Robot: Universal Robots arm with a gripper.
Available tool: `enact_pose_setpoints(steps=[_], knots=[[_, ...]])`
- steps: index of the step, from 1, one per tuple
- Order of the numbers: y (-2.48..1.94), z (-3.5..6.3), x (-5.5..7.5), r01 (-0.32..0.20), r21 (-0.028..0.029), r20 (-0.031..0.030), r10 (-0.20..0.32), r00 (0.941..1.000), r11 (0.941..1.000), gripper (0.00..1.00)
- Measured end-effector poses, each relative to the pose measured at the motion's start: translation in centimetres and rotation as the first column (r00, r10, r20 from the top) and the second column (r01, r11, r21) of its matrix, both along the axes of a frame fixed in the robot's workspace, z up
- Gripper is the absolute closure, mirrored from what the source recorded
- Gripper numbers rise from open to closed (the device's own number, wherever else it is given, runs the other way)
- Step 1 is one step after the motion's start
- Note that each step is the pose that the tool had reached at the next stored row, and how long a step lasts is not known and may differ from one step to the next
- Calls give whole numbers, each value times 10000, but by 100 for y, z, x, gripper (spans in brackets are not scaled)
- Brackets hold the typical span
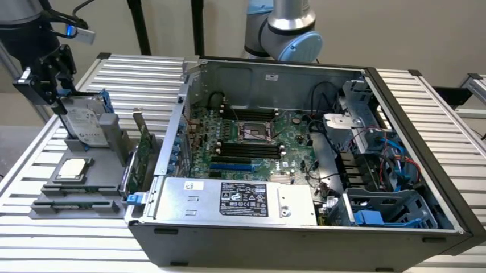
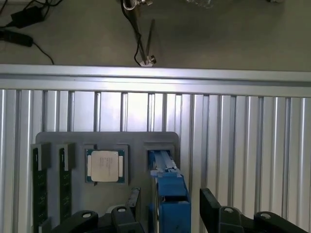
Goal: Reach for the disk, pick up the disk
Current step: 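Pick up the disk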
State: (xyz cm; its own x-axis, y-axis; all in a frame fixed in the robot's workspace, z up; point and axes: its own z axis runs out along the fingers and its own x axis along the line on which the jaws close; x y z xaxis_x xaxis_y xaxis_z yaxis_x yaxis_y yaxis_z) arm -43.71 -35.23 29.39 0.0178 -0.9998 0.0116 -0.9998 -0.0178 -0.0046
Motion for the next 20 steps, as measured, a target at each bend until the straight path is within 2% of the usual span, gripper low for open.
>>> enact_pose_setpoints(steps=[6,7,8,9,11,20], knots=[[2,-9,-1,1,-43,18,-1,10000,10000,40],[2,-9,-1,1,-48,20,-1,10000,10000,42],[2,-9,-1,1,-54,20,-1,10000,10000,49],[2,-9,-1,1,-56,20,-1,10000,10000,49],[2,-9,-1,1,-59,19,-1,10000,10000,62],[2,-8,-1,1,-63,19,-1,10000,10000,67]])
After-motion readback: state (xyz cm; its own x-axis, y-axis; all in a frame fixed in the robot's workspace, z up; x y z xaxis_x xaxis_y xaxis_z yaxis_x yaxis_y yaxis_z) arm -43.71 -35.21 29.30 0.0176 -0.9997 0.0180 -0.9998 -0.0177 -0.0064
